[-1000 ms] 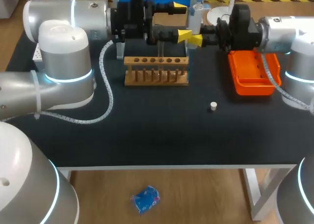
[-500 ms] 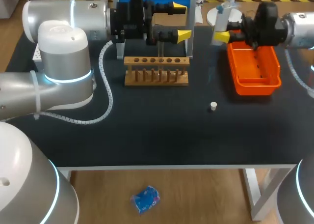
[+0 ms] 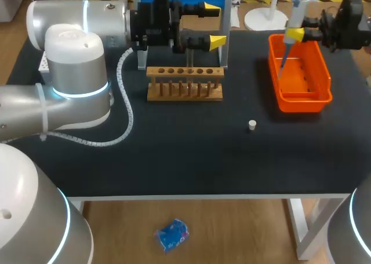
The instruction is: Invert the test tube, pick up the pipette, mount the tip to pipette, aspirate from beaker and dispense into the tube, eject the tip, return the pipette, and cap with the stopper.
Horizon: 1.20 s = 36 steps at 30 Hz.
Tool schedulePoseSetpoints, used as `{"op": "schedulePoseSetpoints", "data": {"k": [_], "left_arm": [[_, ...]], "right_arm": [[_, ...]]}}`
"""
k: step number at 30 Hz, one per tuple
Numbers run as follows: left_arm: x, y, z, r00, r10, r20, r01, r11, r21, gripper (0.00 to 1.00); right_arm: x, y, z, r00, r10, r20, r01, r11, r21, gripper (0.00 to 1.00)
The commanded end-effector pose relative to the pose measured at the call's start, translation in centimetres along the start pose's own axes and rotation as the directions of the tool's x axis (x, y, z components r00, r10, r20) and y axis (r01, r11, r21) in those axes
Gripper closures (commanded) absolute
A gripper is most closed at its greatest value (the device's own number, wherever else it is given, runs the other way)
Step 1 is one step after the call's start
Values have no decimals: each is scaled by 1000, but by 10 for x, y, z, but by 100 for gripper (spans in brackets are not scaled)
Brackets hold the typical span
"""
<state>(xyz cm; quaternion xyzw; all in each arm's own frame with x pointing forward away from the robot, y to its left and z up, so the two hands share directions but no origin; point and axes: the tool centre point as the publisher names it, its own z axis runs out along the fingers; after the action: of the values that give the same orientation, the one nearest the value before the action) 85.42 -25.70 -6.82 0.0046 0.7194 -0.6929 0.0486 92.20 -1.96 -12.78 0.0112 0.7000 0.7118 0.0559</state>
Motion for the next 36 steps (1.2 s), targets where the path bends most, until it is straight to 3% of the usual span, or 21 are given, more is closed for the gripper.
{"op": "schedulePoseSetpoints", "data": {"k": [1,17,36], "left_arm": [[0,0,0,1000,0,1,0,1000,0,0],[0,0,0,1000,0,1,0,1000,0,0],[0,0,0,1000,0,1,0,1000,0,0]], "right_arm": [[-5,0,-21,1000,4,19,-4,1000,8,100],[-44,-31,-76,994,12,105,-13,1000,8,100],[-56,-36,-78,992,-2,123,1,1000,9,100]]}}
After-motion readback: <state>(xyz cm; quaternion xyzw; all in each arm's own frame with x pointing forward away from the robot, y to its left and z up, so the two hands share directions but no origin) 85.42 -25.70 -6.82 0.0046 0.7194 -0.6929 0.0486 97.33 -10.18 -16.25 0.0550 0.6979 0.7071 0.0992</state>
